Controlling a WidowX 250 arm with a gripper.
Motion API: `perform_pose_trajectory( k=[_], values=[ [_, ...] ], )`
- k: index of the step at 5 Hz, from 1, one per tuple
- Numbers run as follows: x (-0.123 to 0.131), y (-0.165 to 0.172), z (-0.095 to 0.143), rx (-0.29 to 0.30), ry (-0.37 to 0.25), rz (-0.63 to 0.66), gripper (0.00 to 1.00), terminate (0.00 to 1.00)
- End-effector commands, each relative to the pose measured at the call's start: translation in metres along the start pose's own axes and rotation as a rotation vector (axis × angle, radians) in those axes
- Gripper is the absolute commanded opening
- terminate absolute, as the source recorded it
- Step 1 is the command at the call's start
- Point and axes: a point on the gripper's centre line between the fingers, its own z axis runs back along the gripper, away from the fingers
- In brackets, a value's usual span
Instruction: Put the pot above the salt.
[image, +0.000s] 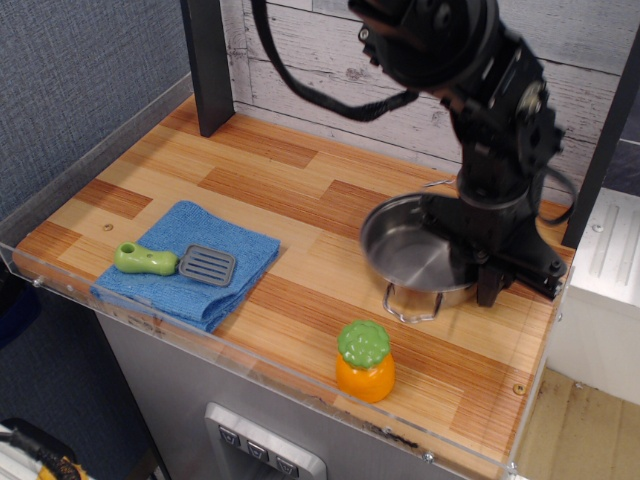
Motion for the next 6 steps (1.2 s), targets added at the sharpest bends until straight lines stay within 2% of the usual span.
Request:
perform_pose_trajectory(
  k=[1,3,4,6],
  values=[
    [-0.001,0.003,0.012,0.017,-0.031,-0.006,1.00,0.00],
    [0.007,-0.001,0.014,-0.001,-0.036,-0.003,1.00,0.00],
    [0.011,0.000,0.025,-0.020,-0.043,0.001,1.00,0.00],
    [0.026,0.008,0.081,-0.038,-0.117,0.005,1.00,0.00]
  ],
)
